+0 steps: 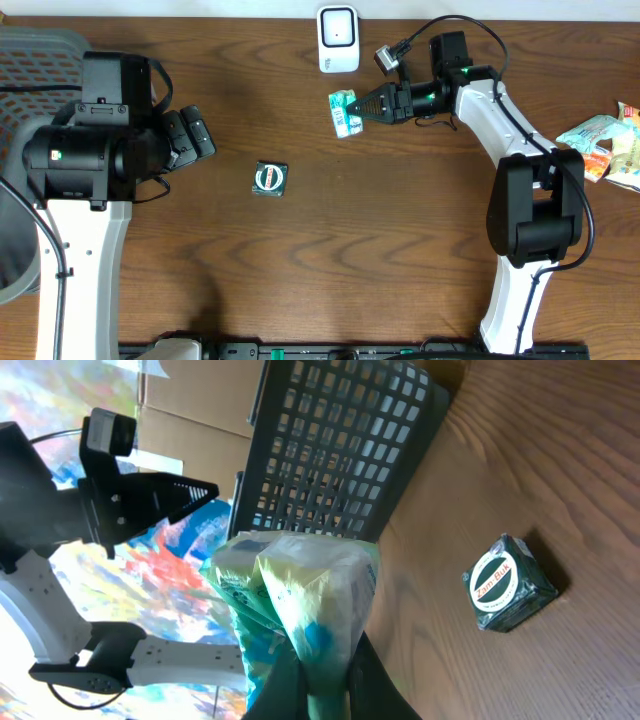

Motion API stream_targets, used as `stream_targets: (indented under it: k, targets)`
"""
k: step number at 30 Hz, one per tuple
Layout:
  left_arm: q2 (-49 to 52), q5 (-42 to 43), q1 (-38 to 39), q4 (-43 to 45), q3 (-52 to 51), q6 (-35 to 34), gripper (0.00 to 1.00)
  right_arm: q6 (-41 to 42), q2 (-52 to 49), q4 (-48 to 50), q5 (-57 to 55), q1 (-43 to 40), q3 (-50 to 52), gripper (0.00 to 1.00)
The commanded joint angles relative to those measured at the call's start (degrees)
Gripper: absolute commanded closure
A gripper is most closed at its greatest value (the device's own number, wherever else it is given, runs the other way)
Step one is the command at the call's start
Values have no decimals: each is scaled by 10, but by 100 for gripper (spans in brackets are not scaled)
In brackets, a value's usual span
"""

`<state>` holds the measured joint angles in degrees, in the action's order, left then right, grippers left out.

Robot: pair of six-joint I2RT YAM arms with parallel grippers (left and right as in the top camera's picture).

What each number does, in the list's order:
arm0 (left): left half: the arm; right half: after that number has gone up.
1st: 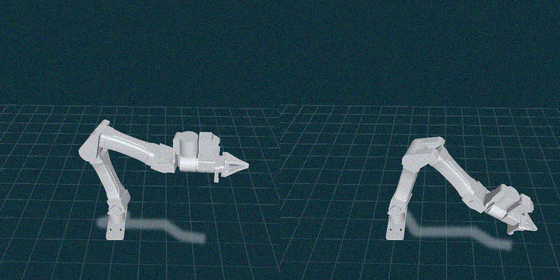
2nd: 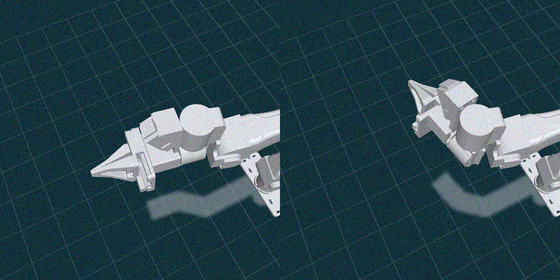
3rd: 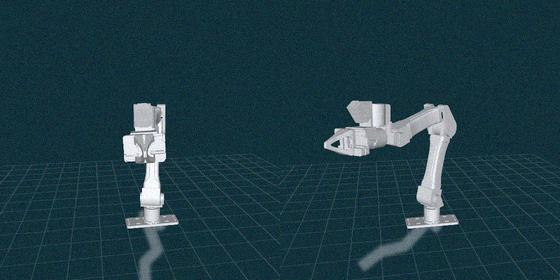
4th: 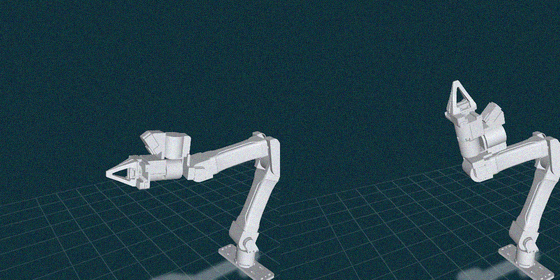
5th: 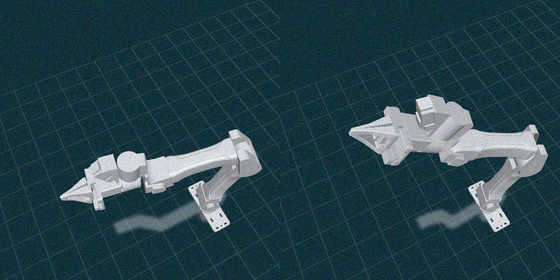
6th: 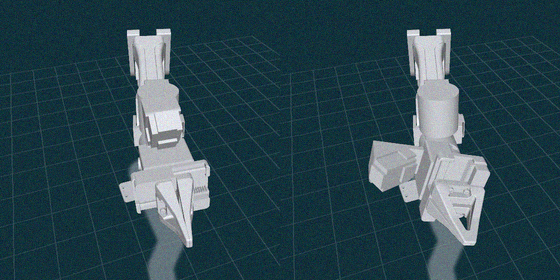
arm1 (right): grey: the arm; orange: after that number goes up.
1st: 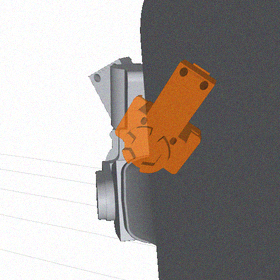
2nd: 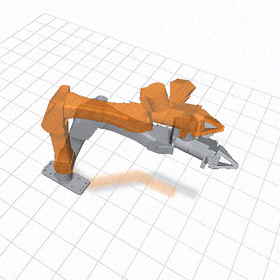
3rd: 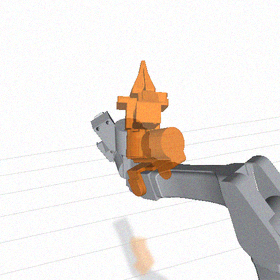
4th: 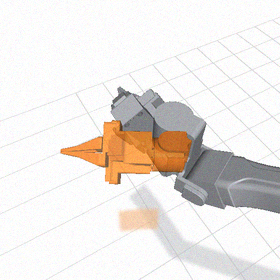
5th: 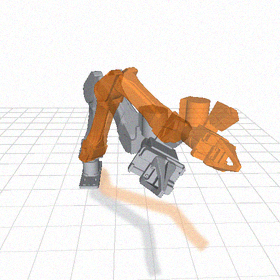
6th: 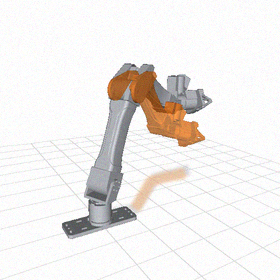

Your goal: Scan the item barcode

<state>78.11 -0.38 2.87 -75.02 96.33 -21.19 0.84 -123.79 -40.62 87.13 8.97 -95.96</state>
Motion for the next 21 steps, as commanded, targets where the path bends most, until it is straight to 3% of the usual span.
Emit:
stream_targets:
  k: [1,15,18,21]
  targets:
    - [-3,-7,-2,-2,1,-7,2,-9,9,1,-2,12,-7,99]
    - [-3,-7,-2,-2,1,-7,2,-9,9,1,-5,13,-7,99]
    - [-3,-7,-2,-2,1,-7,2,-9,9,-1,-38,14,-7,99]
    - [-3,-7,-2,-2,1,-7,2,9,9,-21,-139,20,-7,99]
